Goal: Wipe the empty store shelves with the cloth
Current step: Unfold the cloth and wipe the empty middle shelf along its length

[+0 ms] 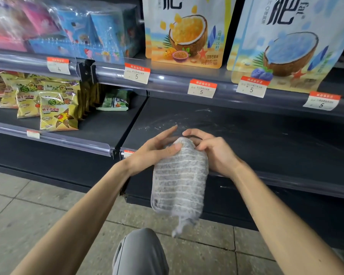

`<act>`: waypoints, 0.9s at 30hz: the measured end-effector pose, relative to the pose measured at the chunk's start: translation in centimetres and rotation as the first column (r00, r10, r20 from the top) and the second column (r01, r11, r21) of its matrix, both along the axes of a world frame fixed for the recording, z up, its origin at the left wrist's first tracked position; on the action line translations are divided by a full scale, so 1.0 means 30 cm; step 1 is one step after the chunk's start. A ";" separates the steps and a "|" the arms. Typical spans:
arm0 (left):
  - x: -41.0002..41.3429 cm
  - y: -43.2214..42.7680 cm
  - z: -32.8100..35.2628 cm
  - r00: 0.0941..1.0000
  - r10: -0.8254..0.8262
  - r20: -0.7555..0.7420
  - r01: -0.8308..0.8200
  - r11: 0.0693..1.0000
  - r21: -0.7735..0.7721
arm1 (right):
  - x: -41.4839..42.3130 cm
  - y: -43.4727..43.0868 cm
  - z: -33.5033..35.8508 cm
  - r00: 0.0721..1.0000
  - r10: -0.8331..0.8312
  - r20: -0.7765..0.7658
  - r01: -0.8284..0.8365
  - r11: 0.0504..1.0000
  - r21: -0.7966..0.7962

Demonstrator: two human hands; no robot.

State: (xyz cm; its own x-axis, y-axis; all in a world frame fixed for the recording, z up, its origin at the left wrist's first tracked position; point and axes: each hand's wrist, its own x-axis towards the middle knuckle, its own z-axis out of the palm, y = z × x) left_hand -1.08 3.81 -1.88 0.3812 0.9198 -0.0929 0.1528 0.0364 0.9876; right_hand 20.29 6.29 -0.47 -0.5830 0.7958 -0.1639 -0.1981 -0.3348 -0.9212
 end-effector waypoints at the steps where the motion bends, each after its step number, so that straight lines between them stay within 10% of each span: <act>1: -0.006 -0.007 -0.001 0.999 -0.037 -0.020 0.037 0.999 -0.013 | -0.003 0.001 -0.008 1.000 0.003 0.007 -0.003 1.000 0.000; 16: -0.152 0.016 -0.060 0.920 0.337 -0.202 -0.305 0.936 0.175 | 0.020 -0.020 -0.090 0.645 -0.056 0.762 -0.263 0.920 0.290; 27: -0.196 0.049 -0.094 0.460 0.741 -0.489 -0.413 0.666 0.621 | 0.000 0.018 -0.079 0.653 -0.207 0.729 -0.197 0.883 0.427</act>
